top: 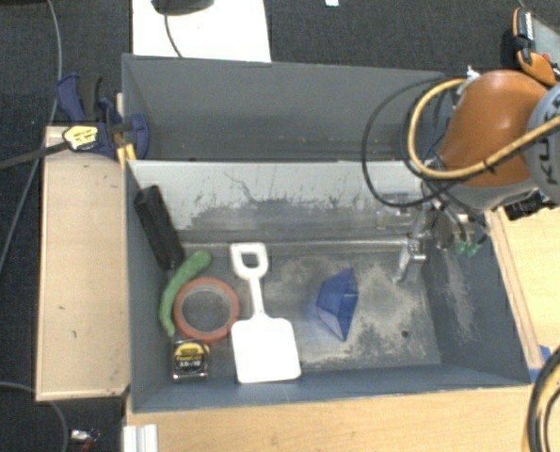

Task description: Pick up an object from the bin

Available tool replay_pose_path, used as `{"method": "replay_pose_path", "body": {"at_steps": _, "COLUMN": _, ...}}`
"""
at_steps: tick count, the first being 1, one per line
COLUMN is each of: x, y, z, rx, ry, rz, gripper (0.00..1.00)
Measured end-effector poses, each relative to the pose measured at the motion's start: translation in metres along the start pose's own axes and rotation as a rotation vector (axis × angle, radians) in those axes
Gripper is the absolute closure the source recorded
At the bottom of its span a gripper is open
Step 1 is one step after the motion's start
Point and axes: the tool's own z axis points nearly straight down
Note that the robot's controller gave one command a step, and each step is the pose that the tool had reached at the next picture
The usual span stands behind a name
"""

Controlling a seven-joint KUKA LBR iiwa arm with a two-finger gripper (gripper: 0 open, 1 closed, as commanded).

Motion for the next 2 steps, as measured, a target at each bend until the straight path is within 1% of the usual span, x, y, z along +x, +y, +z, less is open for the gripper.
{"method": "replay_pose_path", "body": {"at_steps": 1, "x": -0.002, "y": 0.0, "z": -0.005, "rx": 0.001, "ry": -0.008, "rz": -0.003, "gripper": 0.0}}
{"method": "replay_pose_path", "body": {"at_steps": 2, "x": 0.023, "y": 0.064, "z": 0.086, "rx": -0.001, "ry": -0.005, "rz": -0.381, "gripper": 0.0}}
